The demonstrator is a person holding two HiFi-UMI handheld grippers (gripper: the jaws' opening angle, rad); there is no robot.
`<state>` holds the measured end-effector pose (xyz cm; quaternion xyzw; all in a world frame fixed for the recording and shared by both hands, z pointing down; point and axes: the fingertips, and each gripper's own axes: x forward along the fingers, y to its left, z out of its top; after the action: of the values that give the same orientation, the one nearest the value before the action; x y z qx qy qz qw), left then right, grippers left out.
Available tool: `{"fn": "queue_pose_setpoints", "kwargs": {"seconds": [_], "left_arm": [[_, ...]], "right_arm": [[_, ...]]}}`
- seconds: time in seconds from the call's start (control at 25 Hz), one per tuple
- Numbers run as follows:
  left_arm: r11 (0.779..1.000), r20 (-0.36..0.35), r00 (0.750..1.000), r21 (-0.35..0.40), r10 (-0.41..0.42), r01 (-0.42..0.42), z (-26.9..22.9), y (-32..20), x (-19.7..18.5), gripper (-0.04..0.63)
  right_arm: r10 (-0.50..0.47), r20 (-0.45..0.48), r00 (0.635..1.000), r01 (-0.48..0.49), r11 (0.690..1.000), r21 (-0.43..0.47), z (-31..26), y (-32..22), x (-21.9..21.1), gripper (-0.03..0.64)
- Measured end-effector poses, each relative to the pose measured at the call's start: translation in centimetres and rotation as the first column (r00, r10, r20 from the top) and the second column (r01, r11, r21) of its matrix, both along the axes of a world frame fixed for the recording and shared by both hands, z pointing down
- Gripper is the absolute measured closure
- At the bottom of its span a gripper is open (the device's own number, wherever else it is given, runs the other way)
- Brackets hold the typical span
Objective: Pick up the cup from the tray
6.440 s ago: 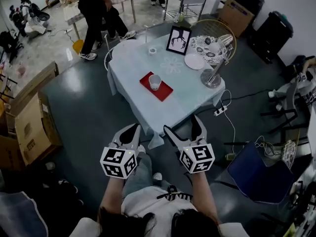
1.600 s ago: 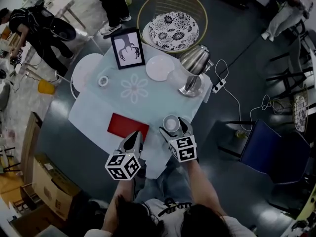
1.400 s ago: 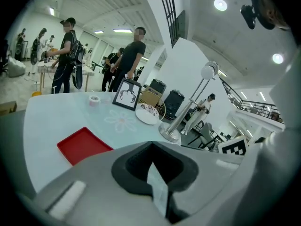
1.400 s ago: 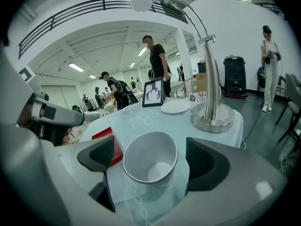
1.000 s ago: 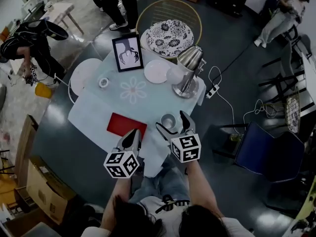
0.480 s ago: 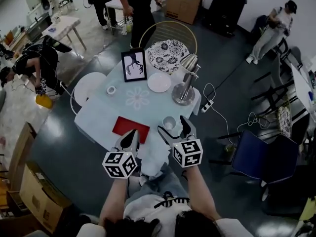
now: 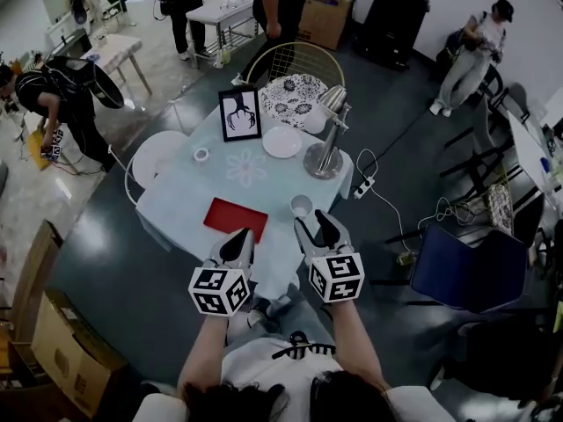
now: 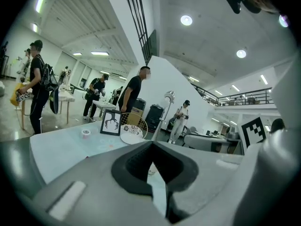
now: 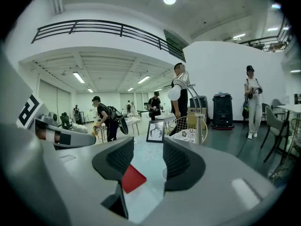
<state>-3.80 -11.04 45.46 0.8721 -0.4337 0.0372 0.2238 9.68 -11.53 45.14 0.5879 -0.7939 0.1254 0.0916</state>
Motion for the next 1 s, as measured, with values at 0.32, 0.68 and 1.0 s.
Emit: {"fn": "queue_pose_setpoints", "kwargs": {"seconds": [0.32, 0.68, 1.0], "left_arm": [[0.998, 0.082, 0.996, 0.054, -0.040, 0.035, 0.2, 2.4, -1.8, 0.595], [0.990, 0.109, 0.988, 0.107, -0.107, 0.096, -0.3, 2.8, -4.6, 0.595], [0.989, 0.108, 0.988, 0.109, -0.108, 0.096, -0.3, 3.3, -4.4, 0.595]], "right_arm": [[0.013, 0.016, 1.000, -0.013, 1.000, -0.017, 0.9, 3.4, -1.2, 0.563], [0.059, -0.023, 0.998, -0.060, 0.998, -0.017, 1.0, 4.5, -0.7, 0.595], [0.063, -0.038, 0.997, -0.065, 0.997, -0.042, 1.5, 4.9, -0.8, 0.595]]}}
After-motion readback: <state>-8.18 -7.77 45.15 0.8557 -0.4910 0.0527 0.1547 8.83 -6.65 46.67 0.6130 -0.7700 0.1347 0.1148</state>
